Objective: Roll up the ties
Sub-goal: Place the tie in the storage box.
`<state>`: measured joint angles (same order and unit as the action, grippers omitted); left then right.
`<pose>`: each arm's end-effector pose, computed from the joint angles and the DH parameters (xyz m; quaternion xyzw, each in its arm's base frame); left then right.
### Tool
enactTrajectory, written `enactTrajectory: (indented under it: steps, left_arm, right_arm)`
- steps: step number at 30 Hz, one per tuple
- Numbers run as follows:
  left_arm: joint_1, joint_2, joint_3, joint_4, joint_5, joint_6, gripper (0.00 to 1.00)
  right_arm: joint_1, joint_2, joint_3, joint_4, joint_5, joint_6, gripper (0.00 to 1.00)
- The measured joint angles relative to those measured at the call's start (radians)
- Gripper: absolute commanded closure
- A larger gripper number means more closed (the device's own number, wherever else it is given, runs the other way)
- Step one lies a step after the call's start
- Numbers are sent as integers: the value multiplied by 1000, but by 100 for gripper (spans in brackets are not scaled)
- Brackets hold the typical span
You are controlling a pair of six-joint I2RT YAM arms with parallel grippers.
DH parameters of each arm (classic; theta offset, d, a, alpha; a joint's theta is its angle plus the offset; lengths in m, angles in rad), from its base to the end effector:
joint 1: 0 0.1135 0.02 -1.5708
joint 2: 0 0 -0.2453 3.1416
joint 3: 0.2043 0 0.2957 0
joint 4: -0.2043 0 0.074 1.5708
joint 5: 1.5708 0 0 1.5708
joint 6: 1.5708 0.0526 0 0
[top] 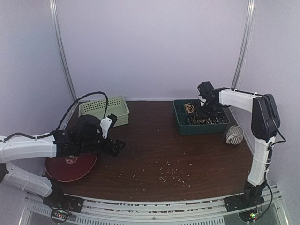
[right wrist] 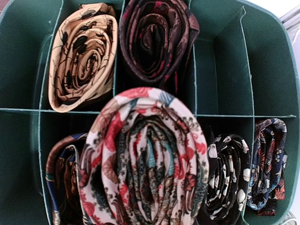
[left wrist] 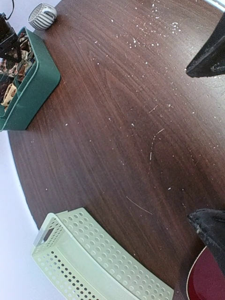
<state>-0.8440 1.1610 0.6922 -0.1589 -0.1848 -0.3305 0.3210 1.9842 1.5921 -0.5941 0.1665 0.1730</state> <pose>0.2128 -0.2248 0.1874 0.1847 0.8686 -0.1822 0.4221 0.4568 0.1427 0.1780 -0.0466 0.9534 -0.0070 0.2979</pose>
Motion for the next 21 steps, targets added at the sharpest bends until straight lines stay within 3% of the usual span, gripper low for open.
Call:
enactTrajectory:
  steps: [21]
  left_arm:
    - [0, 0, 0, -3, -14, 0, 2]
  right_arm:
    - [-9, 24, -11, 0, -14, 70, 70]
